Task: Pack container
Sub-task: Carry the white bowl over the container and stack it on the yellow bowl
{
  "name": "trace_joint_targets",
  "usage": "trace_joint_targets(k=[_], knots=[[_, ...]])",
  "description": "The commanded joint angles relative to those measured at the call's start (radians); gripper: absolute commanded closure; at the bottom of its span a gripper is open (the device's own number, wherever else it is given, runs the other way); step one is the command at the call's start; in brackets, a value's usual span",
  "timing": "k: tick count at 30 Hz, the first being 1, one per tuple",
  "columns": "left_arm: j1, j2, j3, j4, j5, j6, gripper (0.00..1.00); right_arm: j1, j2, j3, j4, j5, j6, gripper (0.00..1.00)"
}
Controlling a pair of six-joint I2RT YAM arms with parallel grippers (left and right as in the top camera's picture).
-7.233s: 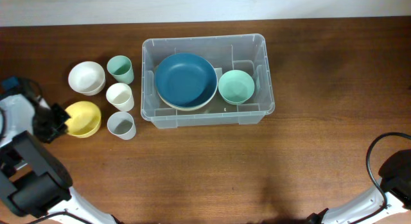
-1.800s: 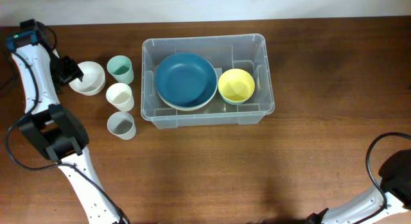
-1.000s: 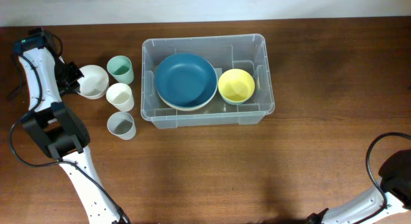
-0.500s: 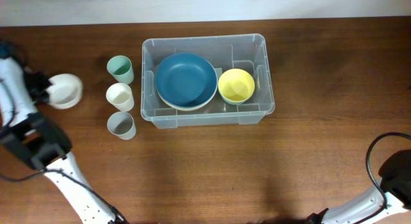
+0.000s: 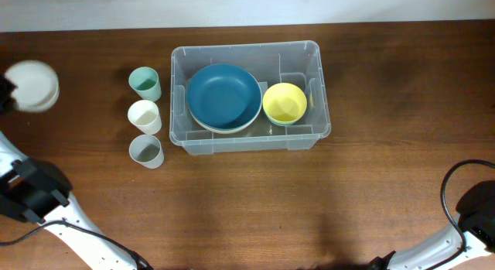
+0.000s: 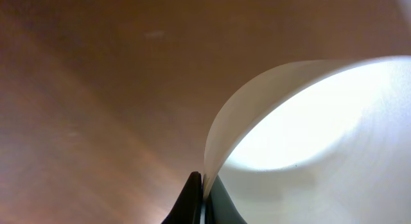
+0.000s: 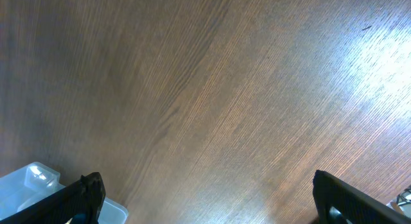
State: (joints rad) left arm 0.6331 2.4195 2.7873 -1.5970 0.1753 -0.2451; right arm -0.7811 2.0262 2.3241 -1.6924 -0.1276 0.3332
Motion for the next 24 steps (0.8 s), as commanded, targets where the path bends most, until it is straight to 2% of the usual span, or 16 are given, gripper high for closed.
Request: trace_joint_targets(k=[1, 8, 16, 24], knots=[[-0.085, -0.116, 0.025, -0.006, 0.155, 0.064, 0.99, 0.002, -0.010, -0.003, -0.002, 0.009, -0.008, 0.01], [-0.369, -0.226, 0.025, 0.011, 0.154, 0.110, 0.99, 0.002, -0.010, -0.003, -0.003, 0.009, -0.008, 0.01], [-0.736, -0.217, 0.022, 0.065, 0.145, 0.127, 0.99, 0.002, -0.010, -0.003, -0.002, 0.009, -0.008, 0.01], [-1.015, -0.174, 0.021, 0.146, -0.051, 0.127, 0.99, 0.002, -0.010, -0.003, -0.002, 0.009, -0.008, 0.01]])
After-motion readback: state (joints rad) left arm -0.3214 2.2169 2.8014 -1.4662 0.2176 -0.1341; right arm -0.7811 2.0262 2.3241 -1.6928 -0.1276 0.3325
